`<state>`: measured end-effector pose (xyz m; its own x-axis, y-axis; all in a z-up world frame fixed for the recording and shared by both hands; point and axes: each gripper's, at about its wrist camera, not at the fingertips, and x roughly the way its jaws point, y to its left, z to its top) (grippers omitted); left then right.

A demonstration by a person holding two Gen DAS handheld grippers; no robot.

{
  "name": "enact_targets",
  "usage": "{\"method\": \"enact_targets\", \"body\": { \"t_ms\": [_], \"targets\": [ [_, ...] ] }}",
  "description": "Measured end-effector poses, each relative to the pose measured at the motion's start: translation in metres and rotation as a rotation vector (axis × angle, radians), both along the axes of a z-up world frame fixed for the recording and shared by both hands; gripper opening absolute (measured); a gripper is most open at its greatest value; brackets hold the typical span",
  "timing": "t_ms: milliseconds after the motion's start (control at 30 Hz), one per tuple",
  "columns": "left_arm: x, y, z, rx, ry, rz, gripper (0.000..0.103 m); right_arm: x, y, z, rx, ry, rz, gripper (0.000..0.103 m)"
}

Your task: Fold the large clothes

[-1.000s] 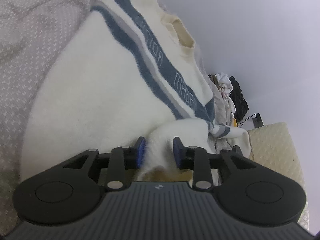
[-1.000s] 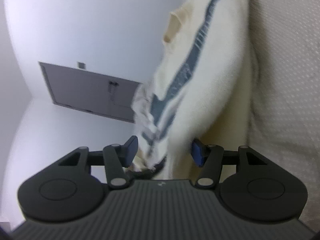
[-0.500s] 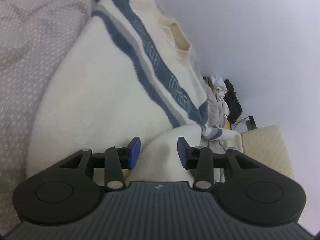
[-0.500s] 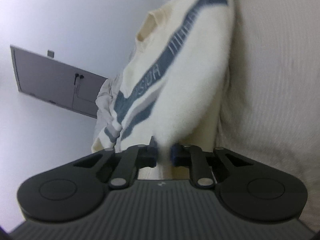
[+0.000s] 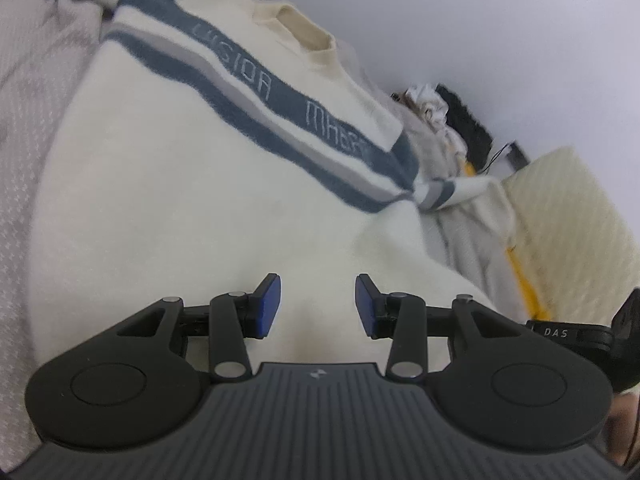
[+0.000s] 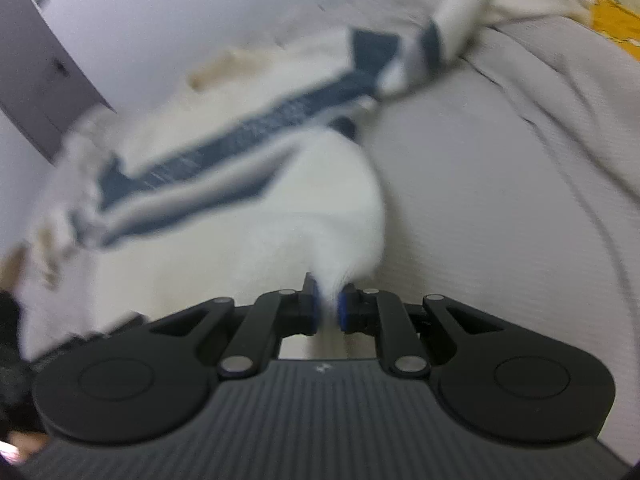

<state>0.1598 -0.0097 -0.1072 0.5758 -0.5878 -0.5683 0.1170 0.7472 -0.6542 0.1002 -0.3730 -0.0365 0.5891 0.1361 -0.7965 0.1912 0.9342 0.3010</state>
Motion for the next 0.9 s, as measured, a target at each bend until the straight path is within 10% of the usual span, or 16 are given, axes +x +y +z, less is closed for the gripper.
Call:
{"method": "enact_targets", "body": {
  "t_ms": [367,467,633,900],
  "targets": [
    [-0.017,-0.006,0.001,0.119,-0.049,-0.063,0.046,0.009,-0.015,-0.045,-0.048,0.206,-0.082,0.015],
    [-0.019,-0.008,0.006,0.127,-0.062,-0.077,0.046,0.007,-0.014,-0.037,-0.061,0.175,-0.078,0.021],
    [-0.025,-0.01,0.019,0.138,-0.115,-0.087,0.046,-0.005,-0.013,-0.013,-0.061,0.089,-0.084,0.065],
    [-0.045,-0.013,0.043,0.206,-0.26,-0.086,0.048,-0.017,0.01,0.016,-0.1,-0.164,-0.01,0.065]
  ]
}}
